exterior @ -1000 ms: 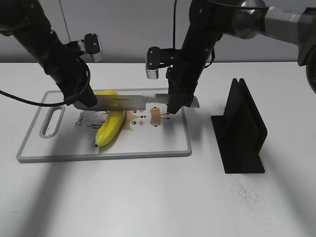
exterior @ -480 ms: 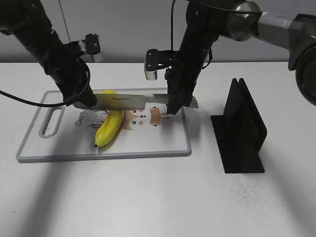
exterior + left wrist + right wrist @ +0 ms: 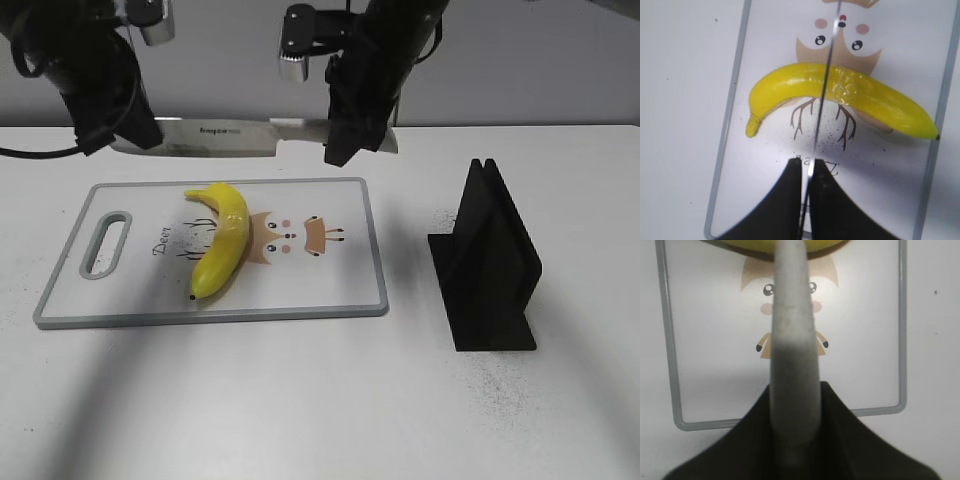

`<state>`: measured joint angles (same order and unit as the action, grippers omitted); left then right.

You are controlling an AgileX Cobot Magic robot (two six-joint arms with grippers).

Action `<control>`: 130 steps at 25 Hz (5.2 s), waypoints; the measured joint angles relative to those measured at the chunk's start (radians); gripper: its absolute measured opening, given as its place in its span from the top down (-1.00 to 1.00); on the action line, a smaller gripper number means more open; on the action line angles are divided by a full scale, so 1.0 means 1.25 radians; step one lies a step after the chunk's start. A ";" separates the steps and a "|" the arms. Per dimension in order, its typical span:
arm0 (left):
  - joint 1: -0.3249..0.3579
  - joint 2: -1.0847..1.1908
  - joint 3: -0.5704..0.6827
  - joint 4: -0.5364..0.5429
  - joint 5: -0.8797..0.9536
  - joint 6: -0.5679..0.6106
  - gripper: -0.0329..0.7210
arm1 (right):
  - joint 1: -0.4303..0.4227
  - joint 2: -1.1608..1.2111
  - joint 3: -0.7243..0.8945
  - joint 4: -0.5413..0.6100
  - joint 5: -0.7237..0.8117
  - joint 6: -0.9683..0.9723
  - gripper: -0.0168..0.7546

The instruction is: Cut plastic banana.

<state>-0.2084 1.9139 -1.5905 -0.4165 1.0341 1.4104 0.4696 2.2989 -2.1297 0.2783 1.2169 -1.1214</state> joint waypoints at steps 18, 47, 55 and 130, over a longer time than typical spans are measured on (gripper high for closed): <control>0.004 -0.086 0.000 -0.105 0.022 -0.017 -0.29 | 0.000 -0.071 0.000 0.008 0.016 0.014 0.54; 0.158 -0.288 0.081 0.246 0.144 -0.973 -0.67 | -0.003 -0.324 0.179 -0.080 0.010 0.878 0.54; 0.159 -0.476 0.333 0.240 0.146 -0.978 -0.67 | -0.003 -0.532 0.498 -0.073 -0.081 0.966 0.54; 0.159 -1.534 0.899 0.274 0.042 -1.015 -0.76 | -0.003 -0.906 1.043 -0.231 -0.238 1.014 -0.61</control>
<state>-0.0097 -0.0040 -0.4664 -0.0739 1.0869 0.1418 0.4660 1.1669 -0.8264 -0.0107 0.9189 0.1455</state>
